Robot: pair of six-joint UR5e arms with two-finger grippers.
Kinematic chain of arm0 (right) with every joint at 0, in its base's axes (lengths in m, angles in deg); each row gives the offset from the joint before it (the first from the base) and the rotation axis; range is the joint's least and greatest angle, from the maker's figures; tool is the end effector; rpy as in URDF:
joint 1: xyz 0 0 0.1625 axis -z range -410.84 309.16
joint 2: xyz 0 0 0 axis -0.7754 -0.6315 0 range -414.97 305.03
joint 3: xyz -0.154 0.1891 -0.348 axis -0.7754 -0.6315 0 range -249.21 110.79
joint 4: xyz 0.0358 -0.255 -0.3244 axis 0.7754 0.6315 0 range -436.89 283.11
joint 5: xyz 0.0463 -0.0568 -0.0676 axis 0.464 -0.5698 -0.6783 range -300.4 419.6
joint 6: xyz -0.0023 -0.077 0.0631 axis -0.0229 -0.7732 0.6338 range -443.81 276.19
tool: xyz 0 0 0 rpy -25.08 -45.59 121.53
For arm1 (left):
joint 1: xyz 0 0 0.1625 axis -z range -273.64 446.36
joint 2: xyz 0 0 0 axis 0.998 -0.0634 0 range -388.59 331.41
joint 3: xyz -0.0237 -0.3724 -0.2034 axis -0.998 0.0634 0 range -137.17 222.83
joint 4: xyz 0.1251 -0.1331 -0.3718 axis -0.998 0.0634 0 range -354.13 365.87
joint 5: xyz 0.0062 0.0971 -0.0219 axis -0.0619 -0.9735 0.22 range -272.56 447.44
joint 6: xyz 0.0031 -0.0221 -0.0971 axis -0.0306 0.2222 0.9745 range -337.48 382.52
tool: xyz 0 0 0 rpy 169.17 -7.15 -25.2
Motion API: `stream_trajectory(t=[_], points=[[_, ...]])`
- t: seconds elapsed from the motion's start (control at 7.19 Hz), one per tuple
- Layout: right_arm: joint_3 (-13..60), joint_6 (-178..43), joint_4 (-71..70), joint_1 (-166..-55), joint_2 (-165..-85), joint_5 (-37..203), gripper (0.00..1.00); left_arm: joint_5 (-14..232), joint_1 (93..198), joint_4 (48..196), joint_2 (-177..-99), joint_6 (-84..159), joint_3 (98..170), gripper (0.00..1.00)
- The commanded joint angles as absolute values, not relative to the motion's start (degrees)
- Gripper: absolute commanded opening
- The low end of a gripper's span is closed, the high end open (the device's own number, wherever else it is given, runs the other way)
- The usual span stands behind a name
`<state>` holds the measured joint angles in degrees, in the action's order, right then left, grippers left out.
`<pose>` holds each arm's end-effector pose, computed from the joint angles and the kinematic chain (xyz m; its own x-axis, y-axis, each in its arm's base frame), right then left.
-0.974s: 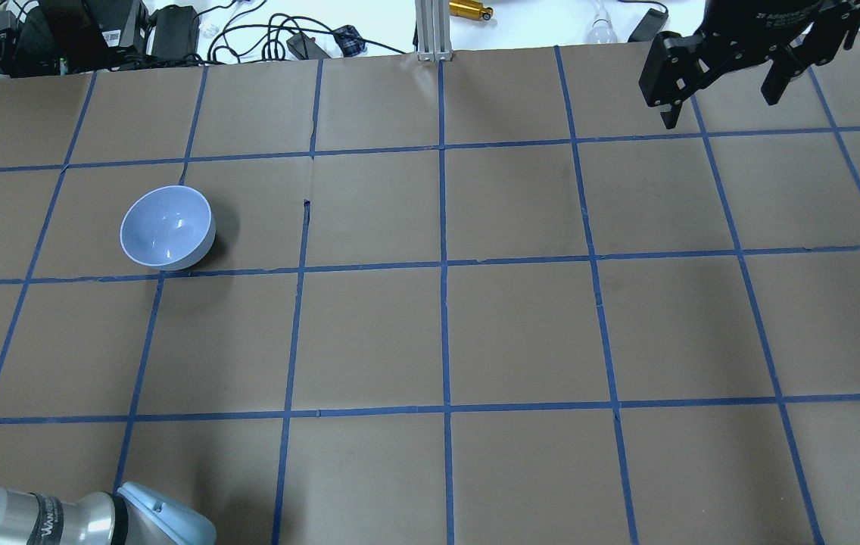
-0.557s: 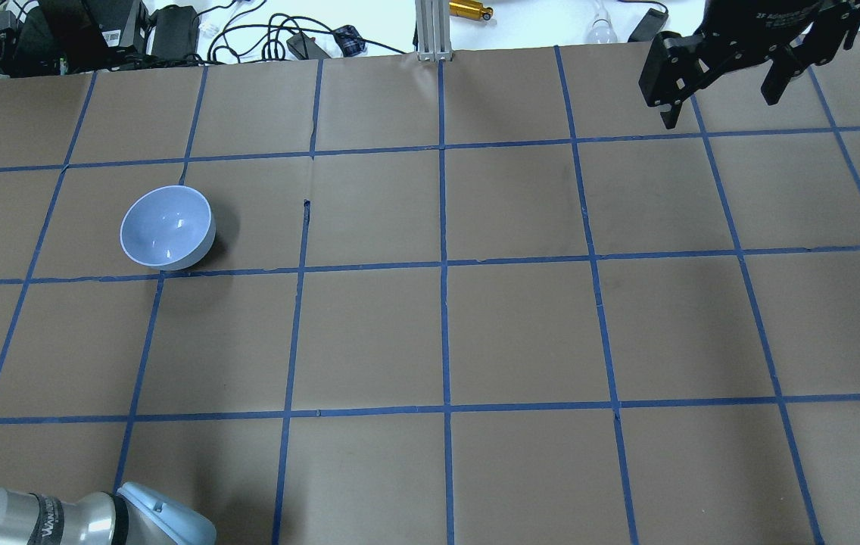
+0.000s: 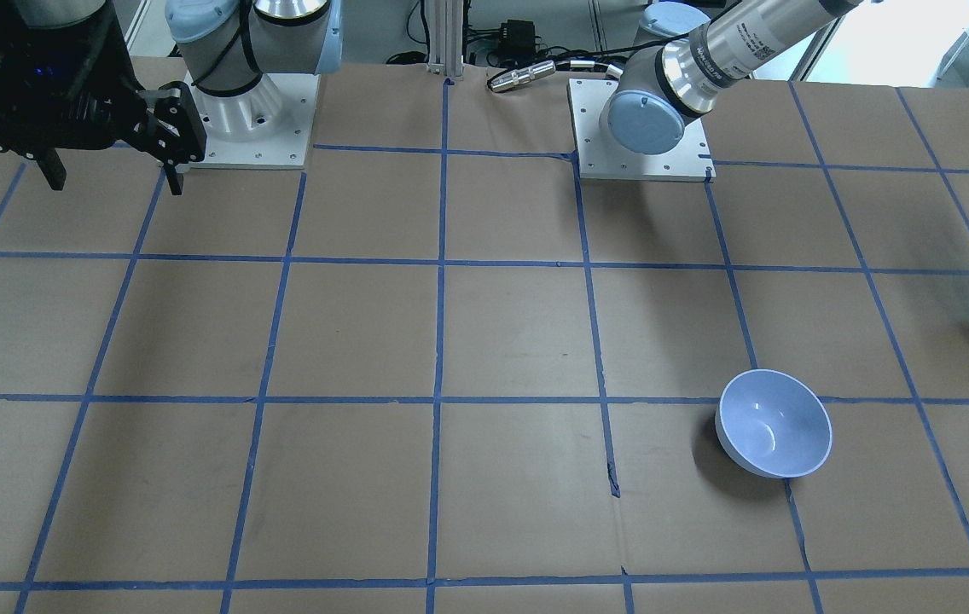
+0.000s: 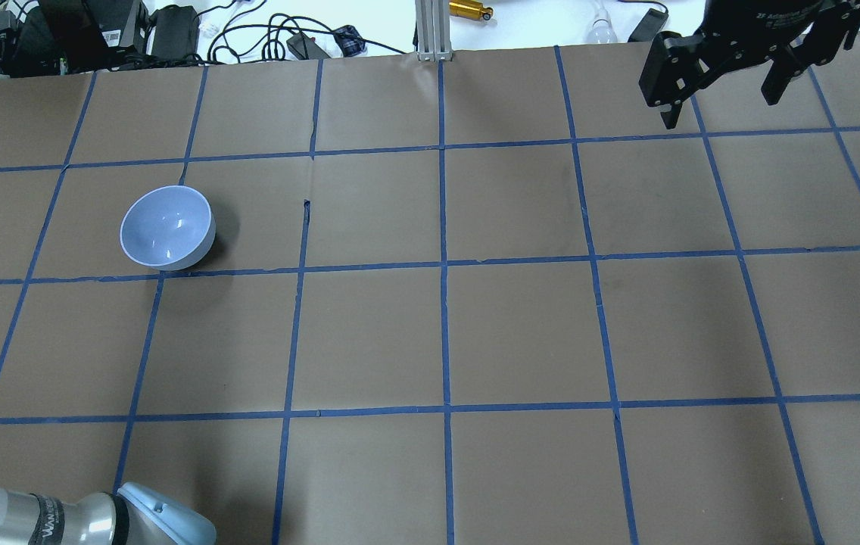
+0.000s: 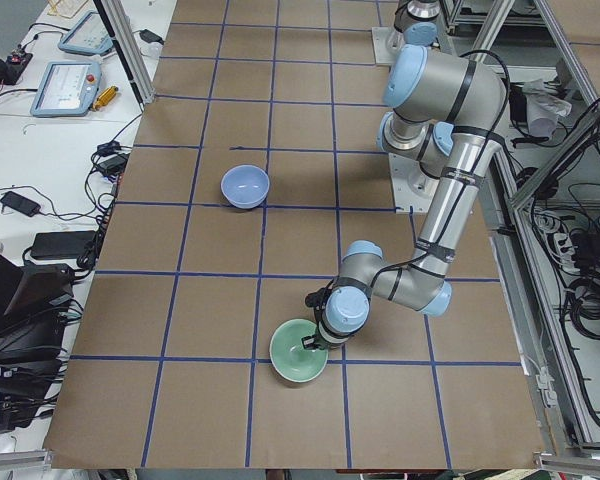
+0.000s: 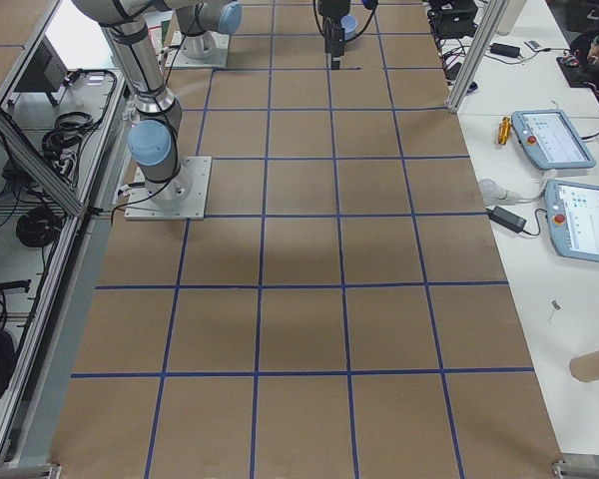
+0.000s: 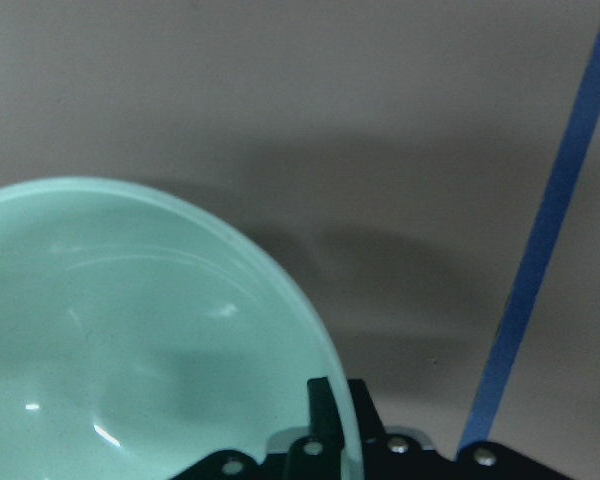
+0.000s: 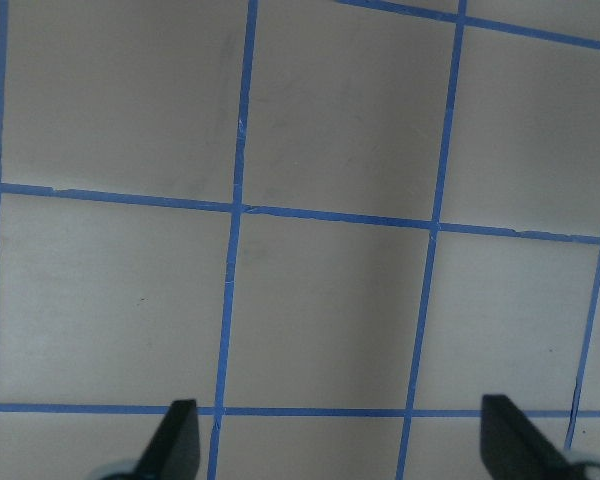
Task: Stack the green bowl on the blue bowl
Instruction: 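Grasp the pale green bowl rim with the left gripper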
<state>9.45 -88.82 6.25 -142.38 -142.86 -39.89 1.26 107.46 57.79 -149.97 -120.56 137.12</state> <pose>0.1304 -0.5031 0.5560 -0.9800 -0.1067 0.1678 -0.1127 0.9933 -0.0268 0.5503 -0.3623 0.2016 -0.2706 0.9595 -0.0785 0.9626 0.2709 -0.0065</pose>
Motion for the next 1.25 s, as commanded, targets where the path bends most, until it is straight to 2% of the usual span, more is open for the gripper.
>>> stream_trajectory(t=[0.0,0.7,1.11], points=[[9.5,-88.8,6.3,-142.3,-142.9,-39.9,1.00,1.2,107.5,57.8,-150.0,-120.6,137.1,0.00],[9.5,-88.8,6.3,-142.3,-142.9,-39.9,1.00,1.0,110.0,62.1,-144.7,-120.3,137.1,0.00],[9.5,-88.8,6.3,-142.3,-142.9,-39.9,1.00,-1.2,117.6,63.8,-139.3,-118.1,136.9,0.00]])
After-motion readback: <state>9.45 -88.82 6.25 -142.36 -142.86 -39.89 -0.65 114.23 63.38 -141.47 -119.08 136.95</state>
